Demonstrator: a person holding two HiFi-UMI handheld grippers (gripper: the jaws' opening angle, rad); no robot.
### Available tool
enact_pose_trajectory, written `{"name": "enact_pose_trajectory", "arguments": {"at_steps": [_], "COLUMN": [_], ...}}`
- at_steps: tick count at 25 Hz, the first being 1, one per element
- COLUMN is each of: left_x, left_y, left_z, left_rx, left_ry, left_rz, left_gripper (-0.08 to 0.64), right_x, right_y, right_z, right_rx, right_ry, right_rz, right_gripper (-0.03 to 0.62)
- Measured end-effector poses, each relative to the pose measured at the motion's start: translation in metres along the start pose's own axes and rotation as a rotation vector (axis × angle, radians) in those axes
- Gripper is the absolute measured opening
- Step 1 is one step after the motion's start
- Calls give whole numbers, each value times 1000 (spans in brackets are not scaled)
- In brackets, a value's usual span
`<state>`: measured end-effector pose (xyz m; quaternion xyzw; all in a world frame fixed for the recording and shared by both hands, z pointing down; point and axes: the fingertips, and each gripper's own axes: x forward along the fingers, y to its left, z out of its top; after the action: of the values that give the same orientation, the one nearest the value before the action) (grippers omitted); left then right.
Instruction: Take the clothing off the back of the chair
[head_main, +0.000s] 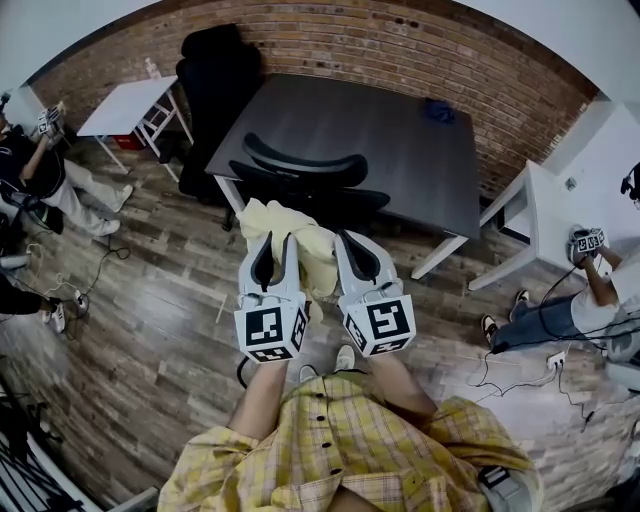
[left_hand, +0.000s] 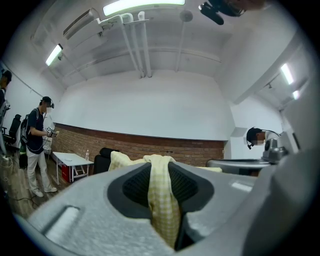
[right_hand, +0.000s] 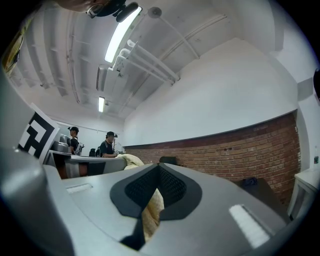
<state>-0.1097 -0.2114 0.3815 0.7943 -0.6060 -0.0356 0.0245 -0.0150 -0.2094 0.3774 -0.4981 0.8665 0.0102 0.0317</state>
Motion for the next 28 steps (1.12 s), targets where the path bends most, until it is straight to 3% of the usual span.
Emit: {"name": "enact_pose_trajectory", "arguments": {"at_steps": [28], "left_x": [-5], "left_y": [3], "left_z": [-23], "left_rx": [8], "left_ry": [14], "left_rz": [31], "left_gripper": [103], "right_x": [-3], "right_y": [-7], "right_z": [-25], "right_rx": [20], "right_ry": [41], "right_rz": [-8], "right_gripper": [2]}}
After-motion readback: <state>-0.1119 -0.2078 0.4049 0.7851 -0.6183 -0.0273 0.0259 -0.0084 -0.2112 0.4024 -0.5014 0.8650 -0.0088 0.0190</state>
